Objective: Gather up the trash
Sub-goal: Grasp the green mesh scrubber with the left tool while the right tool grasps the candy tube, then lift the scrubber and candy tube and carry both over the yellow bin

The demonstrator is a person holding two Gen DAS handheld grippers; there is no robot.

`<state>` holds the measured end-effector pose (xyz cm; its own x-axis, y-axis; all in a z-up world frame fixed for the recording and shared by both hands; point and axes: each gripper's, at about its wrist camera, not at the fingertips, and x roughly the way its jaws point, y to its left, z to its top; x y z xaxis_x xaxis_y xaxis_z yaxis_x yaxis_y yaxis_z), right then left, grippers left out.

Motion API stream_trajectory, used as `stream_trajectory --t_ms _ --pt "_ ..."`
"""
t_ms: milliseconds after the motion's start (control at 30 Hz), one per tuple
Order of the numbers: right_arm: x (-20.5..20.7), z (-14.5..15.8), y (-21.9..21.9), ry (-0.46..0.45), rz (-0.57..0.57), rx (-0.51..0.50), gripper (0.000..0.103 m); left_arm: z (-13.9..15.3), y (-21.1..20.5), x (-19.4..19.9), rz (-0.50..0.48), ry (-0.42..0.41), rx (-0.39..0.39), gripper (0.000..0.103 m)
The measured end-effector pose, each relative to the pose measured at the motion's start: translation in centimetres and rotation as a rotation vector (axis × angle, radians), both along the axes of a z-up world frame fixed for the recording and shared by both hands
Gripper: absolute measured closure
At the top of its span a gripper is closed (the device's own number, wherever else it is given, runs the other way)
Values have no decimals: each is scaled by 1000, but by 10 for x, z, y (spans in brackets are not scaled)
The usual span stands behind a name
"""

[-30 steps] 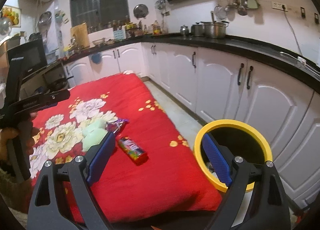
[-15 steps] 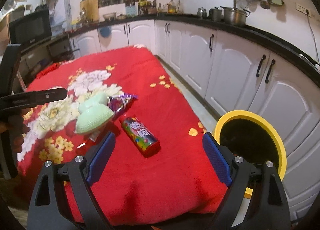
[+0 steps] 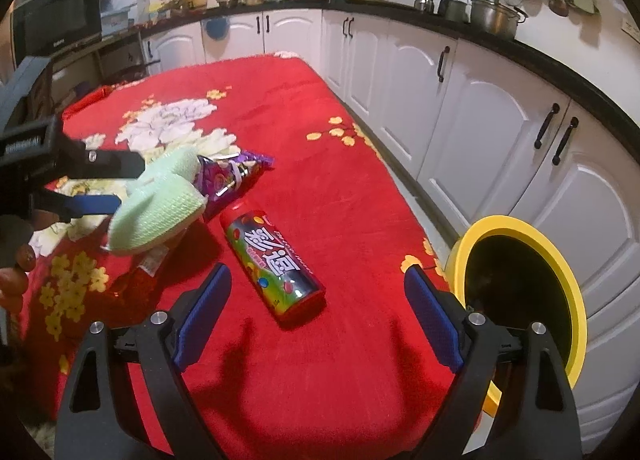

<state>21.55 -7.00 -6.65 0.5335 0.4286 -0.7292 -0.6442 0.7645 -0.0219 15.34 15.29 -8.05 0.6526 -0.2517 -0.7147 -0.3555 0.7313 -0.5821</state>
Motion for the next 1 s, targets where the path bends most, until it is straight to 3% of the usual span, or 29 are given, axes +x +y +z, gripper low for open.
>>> stream_trajectory --t_ms 167,267,367,433,633,767,800,1000 --pt "9 -8 14 37 35 -5 22 -8 4 8 26 23 -24 20" --pt "15 -13 25 47 52 -25 26 -13 6 11 43 39 -45 27" --pt "19 -21 35 71 69 -43 35 -16 9 13 46 44 -52 36" --pt "20 -29 39 104 83 -53 48 -17 10 13 45 47 -54 41" --pt "9 -33 31 124 65 -11 65 -18 17 11 27 29 -71 57" --pt "2 -32 23 133 59 13 68 -9 19 5 15 -1 -65 63" --pt "0 -31 20 137 56 23 68 -4 19 2 9 -16 -54 77" --pt "-14 -29 11 142 54 54 70 14 13 -8 -27 -54 -12 75"
